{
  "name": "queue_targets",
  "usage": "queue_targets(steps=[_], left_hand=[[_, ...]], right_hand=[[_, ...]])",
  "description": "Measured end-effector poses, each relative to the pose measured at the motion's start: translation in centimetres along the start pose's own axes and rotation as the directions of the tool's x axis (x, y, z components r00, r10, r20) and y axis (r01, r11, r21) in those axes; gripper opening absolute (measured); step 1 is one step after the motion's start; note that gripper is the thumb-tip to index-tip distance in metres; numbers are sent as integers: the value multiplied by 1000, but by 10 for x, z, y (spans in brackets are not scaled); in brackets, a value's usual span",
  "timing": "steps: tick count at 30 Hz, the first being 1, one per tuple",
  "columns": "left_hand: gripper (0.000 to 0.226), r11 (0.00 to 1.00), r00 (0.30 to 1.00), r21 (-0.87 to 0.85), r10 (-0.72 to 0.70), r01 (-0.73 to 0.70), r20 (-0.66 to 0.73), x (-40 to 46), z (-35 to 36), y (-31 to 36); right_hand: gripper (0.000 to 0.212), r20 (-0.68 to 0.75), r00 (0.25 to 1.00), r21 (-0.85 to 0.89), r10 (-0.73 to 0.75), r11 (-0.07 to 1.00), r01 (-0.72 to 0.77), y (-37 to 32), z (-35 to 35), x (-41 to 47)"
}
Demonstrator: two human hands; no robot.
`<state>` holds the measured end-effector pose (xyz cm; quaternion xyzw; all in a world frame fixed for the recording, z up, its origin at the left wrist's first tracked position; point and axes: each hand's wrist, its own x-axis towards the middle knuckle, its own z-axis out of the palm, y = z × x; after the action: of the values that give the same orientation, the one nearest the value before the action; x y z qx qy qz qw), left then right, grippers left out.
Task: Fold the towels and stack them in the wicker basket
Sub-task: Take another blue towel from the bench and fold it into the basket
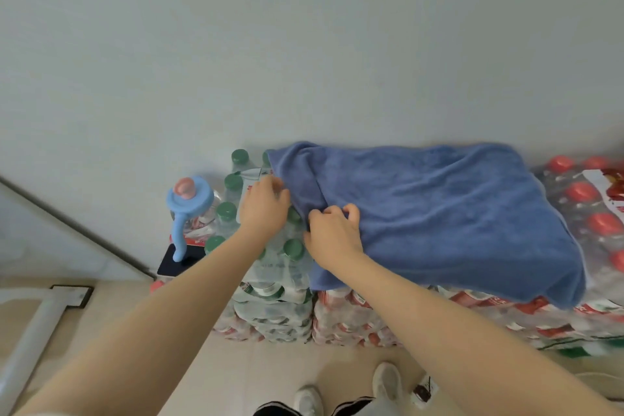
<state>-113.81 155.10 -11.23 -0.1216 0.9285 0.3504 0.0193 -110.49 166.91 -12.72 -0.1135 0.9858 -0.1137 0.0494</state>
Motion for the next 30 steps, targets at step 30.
queue_targets(steps=[30], left_hand=[[36,968,976,-146,-188,203,114,14,-70,-82]], right_hand=[[22,145,987,762,-64,643,-71,-66,-19,17]])
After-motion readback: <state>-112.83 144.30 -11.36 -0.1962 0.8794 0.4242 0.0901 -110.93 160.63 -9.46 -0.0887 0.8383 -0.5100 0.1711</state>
